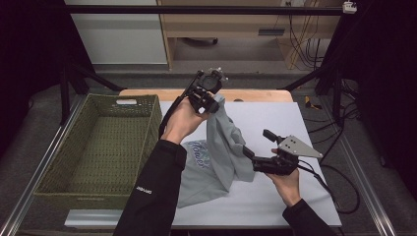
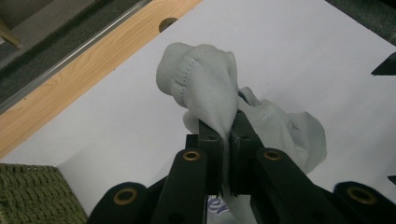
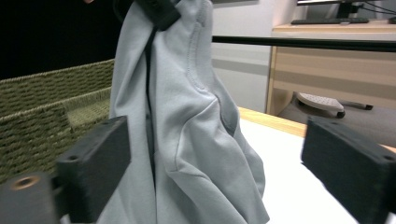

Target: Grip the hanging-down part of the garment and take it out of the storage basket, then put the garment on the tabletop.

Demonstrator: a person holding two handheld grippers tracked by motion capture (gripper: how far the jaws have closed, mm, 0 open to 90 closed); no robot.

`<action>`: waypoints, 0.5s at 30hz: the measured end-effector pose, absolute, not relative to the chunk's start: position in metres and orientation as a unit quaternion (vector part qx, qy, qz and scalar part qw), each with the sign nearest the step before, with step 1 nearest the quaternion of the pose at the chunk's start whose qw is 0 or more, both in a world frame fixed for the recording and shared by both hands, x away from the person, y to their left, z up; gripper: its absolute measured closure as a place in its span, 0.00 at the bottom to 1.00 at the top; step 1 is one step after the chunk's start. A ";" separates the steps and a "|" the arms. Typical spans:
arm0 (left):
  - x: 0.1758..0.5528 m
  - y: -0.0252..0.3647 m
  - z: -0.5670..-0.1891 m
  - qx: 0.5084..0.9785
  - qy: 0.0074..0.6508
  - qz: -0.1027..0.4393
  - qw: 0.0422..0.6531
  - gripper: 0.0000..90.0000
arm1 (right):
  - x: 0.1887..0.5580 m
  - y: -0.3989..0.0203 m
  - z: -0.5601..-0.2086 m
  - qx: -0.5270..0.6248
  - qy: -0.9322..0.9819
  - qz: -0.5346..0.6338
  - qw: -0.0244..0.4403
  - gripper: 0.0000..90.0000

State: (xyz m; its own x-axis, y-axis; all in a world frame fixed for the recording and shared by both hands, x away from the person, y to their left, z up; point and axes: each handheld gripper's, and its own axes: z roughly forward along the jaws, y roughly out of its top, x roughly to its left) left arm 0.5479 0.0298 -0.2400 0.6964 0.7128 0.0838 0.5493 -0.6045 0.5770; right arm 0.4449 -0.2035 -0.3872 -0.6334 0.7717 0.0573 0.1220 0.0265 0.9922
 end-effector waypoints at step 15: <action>0.544 0.026 -0.270 0.890 0.340 0.146 0.268 0.94 | 0.427 -0.223 -0.401 0.351 0.657 0.610 0.271 0.01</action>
State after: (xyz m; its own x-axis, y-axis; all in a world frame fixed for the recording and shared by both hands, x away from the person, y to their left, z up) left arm 0.5440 0.0263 -0.2700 0.7265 0.6826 0.0786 0.5257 -0.6259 0.5761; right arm 0.4272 -0.2226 -0.4013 -0.6067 0.7917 0.0714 0.1296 0.0098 0.9915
